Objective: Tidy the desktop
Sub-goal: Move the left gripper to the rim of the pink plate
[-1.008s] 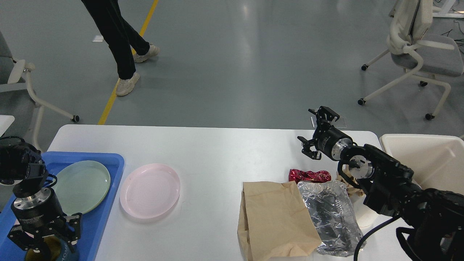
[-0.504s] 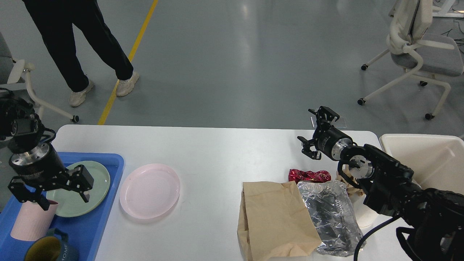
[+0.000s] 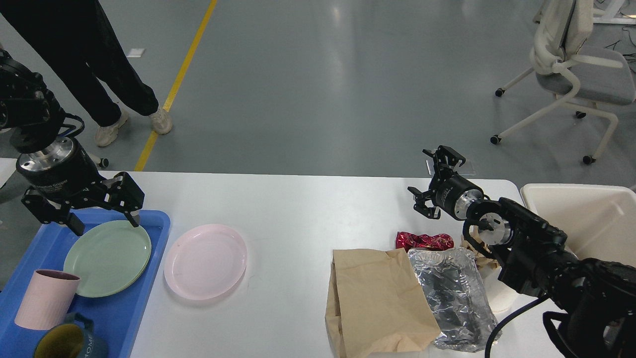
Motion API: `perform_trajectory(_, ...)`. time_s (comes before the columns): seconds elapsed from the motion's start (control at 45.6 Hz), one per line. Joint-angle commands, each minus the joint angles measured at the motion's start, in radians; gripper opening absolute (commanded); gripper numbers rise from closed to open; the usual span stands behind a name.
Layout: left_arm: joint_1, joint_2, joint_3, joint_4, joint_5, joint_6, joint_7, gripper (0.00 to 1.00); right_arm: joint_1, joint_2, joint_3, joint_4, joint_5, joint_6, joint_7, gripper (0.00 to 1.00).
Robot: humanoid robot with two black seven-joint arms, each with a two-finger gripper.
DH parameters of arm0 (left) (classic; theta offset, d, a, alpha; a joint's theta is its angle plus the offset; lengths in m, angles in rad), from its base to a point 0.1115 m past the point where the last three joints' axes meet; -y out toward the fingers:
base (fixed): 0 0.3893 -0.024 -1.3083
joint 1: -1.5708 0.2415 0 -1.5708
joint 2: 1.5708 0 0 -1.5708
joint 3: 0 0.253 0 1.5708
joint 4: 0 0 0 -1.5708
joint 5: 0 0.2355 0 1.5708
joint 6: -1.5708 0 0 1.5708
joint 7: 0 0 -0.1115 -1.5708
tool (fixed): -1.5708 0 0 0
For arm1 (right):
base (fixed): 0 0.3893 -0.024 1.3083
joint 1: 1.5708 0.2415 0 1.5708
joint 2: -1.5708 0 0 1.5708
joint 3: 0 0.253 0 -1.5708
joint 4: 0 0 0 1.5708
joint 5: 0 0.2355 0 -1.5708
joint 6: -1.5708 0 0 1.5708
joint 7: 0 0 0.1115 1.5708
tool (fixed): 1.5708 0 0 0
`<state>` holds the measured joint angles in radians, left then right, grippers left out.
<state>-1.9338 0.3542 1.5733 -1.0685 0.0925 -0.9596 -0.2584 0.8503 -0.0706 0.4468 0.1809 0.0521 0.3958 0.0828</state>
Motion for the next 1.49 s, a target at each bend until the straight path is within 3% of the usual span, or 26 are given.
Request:
perform_trajectory(0.0, 0.022, -0.001, 0.011, 0.001, -0.085, 0.000, 0.005, 0.94, 0.001, 0.000, 0.001, 0.000, 0.000, 0.000, 0.000, 1.00)
perform_trajectory(0.307, 0.067, 0.008, 0.091, -0.021, -0.370, 0.000, -0.001, 0.93, 0.001, 0.000, 0.000, 0.000, 0.000, 0.000, 0.000, 1.00)
perform_trajectory(0.548, 0.219, -0.020, 0.086, -0.024, -0.525, 0.000, 0.001, 0.93, 0.000, 0.000, 0.001, 0.000, 0.000, 0.000, 0.000, 1.00)
perform_trajectory(0.745, 0.358, -0.041, 0.039, -0.011, -0.640, 0.220, 0.002, 0.93, 0.001, 0.000, 0.000, 0.000, 0.000, 0.000, 0.000, 1.00)
perform_trajectory(0.855, 0.397, -0.046, 0.008, -0.008, -0.654, 0.297, 0.002, 0.93, 0.001, 0.000, 0.000, 0.000, 0.000, 0.000, 0.000, 1.00)
perform_trajectory(1.469, 0.561, -0.070, -0.070, 0.090, -0.758, 0.400, 0.010, 0.93, 0.001, 0.000, 0.001, 0.000, 0.000, 0.000, 0.000, 1.00)
